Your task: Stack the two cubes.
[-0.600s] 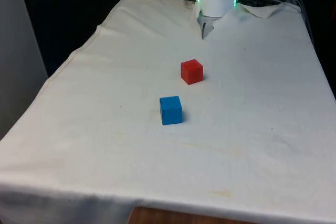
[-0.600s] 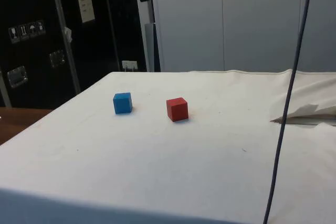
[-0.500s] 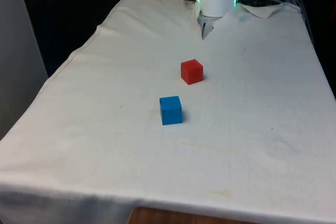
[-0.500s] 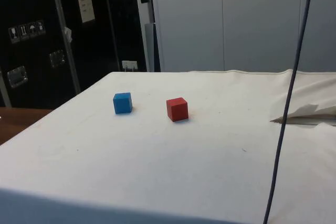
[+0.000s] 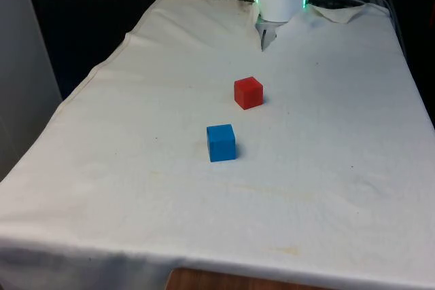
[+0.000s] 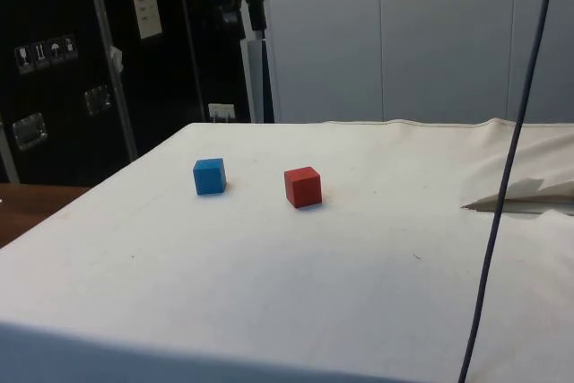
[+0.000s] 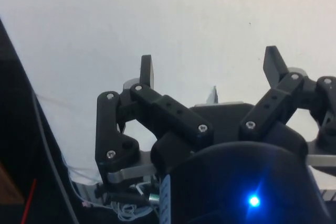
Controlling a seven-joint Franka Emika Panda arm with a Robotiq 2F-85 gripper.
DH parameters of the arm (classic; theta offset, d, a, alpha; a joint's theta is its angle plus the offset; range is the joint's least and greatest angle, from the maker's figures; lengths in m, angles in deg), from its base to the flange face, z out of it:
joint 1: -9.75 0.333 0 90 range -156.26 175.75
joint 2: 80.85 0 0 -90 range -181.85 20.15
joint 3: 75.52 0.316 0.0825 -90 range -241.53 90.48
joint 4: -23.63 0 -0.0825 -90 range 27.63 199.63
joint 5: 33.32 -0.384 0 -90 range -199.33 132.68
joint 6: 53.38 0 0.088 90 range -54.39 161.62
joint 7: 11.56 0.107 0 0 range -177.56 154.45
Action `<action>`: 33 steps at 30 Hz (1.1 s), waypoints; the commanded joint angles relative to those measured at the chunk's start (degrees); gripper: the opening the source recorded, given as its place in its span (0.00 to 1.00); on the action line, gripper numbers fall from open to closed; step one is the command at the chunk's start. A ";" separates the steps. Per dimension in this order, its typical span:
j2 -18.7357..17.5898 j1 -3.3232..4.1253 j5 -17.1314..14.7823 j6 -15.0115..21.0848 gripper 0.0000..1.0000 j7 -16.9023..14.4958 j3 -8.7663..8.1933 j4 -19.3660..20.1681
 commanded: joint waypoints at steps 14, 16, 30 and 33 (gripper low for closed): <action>1.26 0.11 0.74 7.56 1.00 1.09 0.80 7.10; 1.55 0.11 0.97 9.11 1.00 1.32 0.97 8.59; 2.52 0.00 1.60 14.95 1.00 1.03 1.20 13.75; 3.95 0.00 2.35 16.79 1.00 0.69 1.26 16.10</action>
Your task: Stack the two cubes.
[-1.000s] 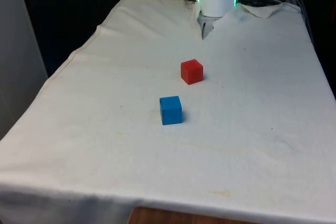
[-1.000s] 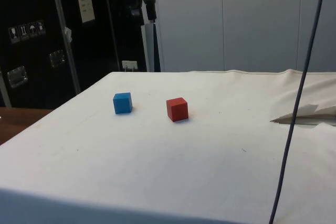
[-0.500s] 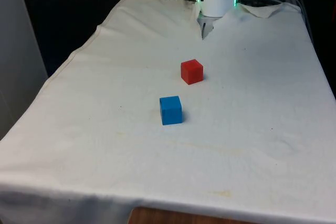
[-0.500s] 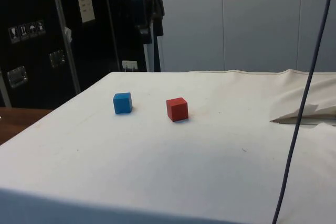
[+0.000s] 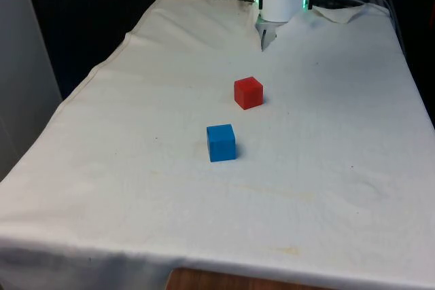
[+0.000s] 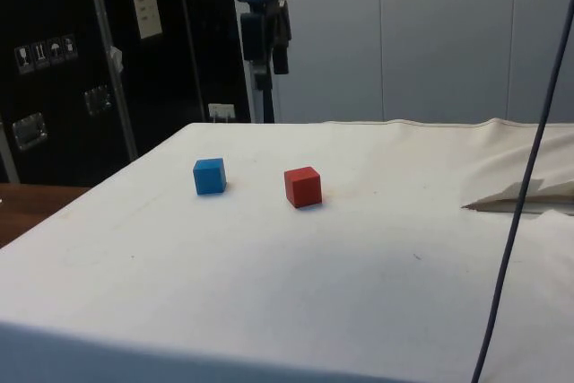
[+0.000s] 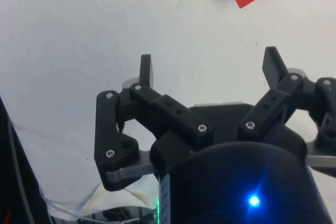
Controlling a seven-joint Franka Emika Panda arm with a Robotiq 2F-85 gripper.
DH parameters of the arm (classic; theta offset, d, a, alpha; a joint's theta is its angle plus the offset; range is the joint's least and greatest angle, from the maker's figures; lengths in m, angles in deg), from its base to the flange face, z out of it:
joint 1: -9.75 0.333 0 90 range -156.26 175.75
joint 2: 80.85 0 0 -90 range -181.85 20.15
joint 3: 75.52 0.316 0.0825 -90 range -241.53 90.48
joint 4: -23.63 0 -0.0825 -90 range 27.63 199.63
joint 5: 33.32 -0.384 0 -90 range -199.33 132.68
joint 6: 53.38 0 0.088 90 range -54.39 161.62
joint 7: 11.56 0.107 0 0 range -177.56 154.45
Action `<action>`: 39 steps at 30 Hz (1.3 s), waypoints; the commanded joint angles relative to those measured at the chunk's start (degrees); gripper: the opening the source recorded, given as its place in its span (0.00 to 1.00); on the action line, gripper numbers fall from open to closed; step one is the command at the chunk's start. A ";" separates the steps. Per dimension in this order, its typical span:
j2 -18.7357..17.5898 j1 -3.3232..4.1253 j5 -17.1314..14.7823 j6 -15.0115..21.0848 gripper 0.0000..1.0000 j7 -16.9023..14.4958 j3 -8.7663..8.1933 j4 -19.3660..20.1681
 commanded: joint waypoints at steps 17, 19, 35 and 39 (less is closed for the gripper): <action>0.86 0.06 0.11 4.47 1.00 -2.64 0.06 4.41; 0.74 0.00 0.06 5.67 1.00 -3.21 0.06 4.98; -1.83 -0.52 -1.43 10.43 1.00 -7.96 -3.44 6.36; -2.64 -0.46 -1.43 11.86 1.00 -8.54 -4.01 6.76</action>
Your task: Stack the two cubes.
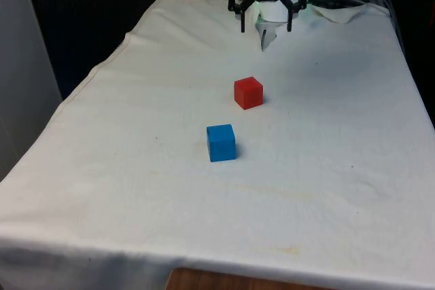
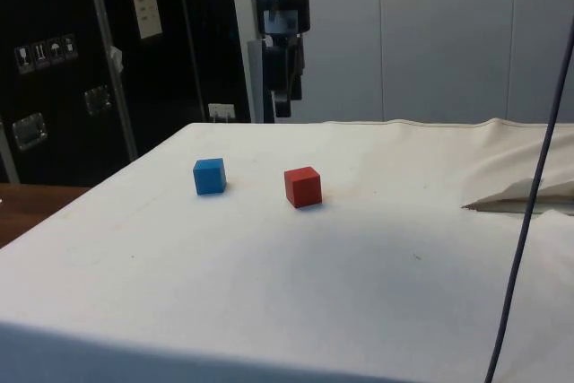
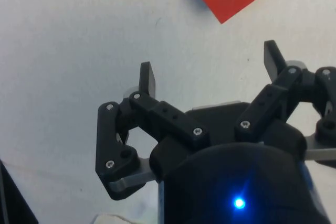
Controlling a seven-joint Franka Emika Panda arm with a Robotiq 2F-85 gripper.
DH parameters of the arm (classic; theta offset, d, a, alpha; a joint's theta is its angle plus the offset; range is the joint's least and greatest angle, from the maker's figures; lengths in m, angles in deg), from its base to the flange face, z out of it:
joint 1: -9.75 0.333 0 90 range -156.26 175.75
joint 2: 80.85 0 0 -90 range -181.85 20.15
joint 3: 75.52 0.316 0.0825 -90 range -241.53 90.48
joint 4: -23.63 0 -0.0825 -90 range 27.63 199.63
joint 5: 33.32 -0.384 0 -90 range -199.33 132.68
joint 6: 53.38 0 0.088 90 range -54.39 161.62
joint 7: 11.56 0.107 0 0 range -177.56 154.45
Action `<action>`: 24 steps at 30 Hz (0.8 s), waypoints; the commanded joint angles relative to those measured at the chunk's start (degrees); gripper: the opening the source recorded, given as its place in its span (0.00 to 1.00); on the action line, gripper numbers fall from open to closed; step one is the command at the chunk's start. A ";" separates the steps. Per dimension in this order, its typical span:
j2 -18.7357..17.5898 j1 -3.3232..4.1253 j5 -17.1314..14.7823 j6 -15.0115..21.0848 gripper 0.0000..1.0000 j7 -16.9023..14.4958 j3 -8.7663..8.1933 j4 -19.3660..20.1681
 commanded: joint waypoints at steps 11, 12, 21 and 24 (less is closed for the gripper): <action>-2.86 -0.11 -0.63 6.25 1.00 -1.49 -0.40 1.49; -3.04 -0.11 -0.57 6.65 1.00 -1.66 -0.40 1.60; -4.64 -0.29 -0.97 10.54 1.00 -3.84 -0.34 2.41; -5.33 -0.40 -1.15 11.97 1.00 -4.87 -0.29 2.69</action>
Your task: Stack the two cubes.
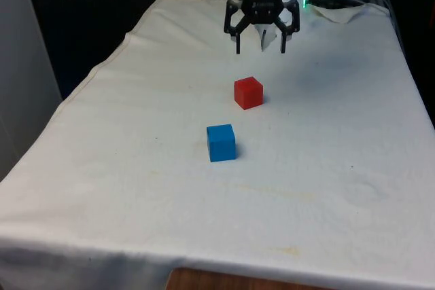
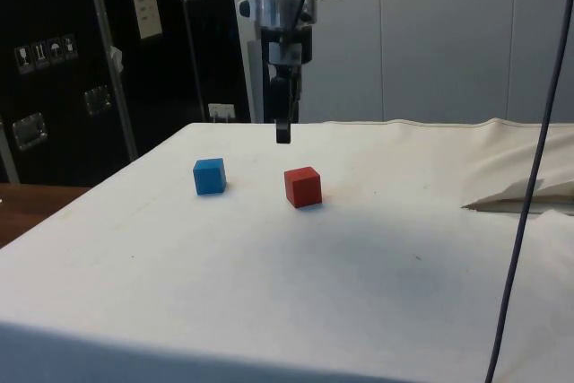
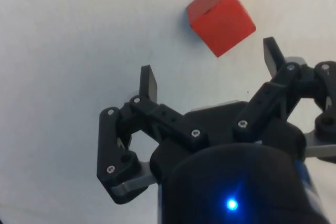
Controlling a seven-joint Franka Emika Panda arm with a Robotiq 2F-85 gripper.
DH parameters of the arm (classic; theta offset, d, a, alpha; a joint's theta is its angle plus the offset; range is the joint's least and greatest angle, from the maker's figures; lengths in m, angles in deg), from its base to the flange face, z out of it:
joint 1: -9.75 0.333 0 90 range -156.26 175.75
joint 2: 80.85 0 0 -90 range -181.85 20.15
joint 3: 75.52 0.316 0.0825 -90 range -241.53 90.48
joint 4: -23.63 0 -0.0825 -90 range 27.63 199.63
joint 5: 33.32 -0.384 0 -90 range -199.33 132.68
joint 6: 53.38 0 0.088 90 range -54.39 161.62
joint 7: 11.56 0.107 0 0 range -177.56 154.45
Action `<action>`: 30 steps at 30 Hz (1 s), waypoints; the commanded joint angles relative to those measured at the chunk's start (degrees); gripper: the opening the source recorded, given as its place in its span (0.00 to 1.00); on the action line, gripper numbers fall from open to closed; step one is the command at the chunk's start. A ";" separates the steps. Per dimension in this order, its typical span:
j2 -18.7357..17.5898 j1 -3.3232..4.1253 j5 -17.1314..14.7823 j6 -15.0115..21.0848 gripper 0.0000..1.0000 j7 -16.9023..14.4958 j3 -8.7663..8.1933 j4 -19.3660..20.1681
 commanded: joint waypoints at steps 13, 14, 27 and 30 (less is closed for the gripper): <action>-2.01 -0.46 -1.66 3.67 1.00 -5.16 0.00 0.92; -2.12 -0.46 -1.66 3.67 1.00 -5.44 -0.06 0.92; -3.72 -0.52 -1.09 4.07 1.00 -9.40 -0.34 0.74; -4.35 -0.46 -1.03 4.24 1.00 -10.66 -0.34 0.69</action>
